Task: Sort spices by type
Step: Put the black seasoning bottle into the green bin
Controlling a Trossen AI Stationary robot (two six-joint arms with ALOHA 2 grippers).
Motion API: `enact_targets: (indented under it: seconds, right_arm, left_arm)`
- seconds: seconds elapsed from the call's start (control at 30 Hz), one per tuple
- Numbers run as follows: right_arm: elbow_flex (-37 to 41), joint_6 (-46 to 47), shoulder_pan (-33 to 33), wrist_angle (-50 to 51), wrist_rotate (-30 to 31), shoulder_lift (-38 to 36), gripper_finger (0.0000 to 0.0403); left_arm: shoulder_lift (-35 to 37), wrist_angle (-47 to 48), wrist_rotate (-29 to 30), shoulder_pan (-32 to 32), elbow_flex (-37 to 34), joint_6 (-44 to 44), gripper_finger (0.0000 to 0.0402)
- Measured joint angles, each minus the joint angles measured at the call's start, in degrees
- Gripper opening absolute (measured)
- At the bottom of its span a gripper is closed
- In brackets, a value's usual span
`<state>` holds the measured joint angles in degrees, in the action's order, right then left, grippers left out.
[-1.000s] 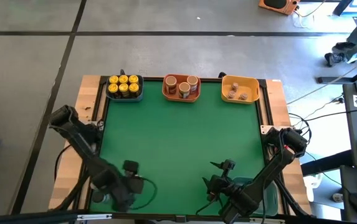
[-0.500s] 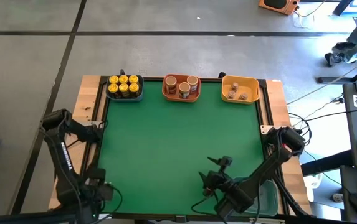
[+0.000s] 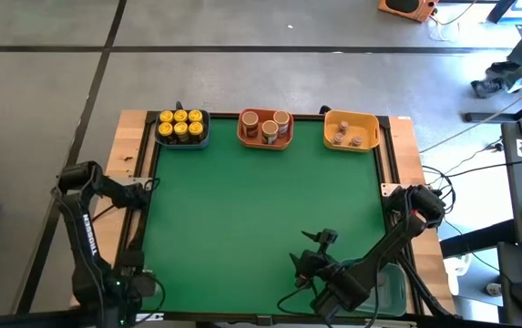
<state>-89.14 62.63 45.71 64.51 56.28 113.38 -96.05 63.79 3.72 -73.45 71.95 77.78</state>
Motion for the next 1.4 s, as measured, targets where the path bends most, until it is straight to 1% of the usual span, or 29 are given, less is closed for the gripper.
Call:
enact_targets:
  seconds: [0.07, 0.3, 0.4, 0.53, 0.73, 0.8, 0.97, 1.1, 1.2, 1.4]
  right_arm:
    - [0.00, 0.00, 0.00, -0.02, -0.30, 0.00, 0.0363]
    - [0.00, 0.00, 0.00, -0.07, -0.34, 0.00, 0.0363]
    - [0.00, -0.09, 0.00, -0.04, -0.36, 0.00, 0.0363]
    - [0.00, -0.11, 0.00, 0.00, -0.39, 0.00, 0.0363]
    - [0.00, -1.66, 0.00, 0.03, -0.39, 0.00, 0.0363]
    - [0.00, -2.59, 0.00, 0.04, -0.41, 0.00, 0.0363]
    - [-0.01, -5.09, 0.00, 1.12, -0.43, 0.00, 0.0363]
    - [-0.01, -5.27, 0.00, 3.95, -0.43, 0.00, 0.0363]
    - [-0.02, -4.66, 0.00, 7.02, -0.47, 0.00, 0.0363]
    - [0.42, -1.70, 0.00, 14.12, -1.36, 0.00, 0.0363]
  left_arm:
    - [0.00, -2.66, 0.23, 0.08, -1.30, -0.09, 0.0320]
    - [0.02, -6.16, 3.17, 0.91, -4.58, -1.61, 0.0319]
    - [0.00, -6.28, 3.19, 1.73, -5.49, -1.77, 0.0310]
    - [0.00, -6.65, 3.17, 3.16, -5.80, -3.02, 0.0275]
    - [0.02, -7.47, 2.48, 6.37, -5.80, -5.77, 0.0199]
    - [0.02, -7.41, 2.32, 8.13, -5.80, -7.16, 0.0189]
    - [0.00, -7.44, 2.34, 13.25, -5.80, -12.05, 0.0189]
    - [0.01, -7.37, 2.42, 19.46, -5.74, -17.62, 0.0204]
    - [0.00, -7.22, 2.39, 25.30, -4.34, -24.92, 0.0207]
    - [0.01, -7.03, 3.05, 39.06, 1.16, -42.04, 0.0199]
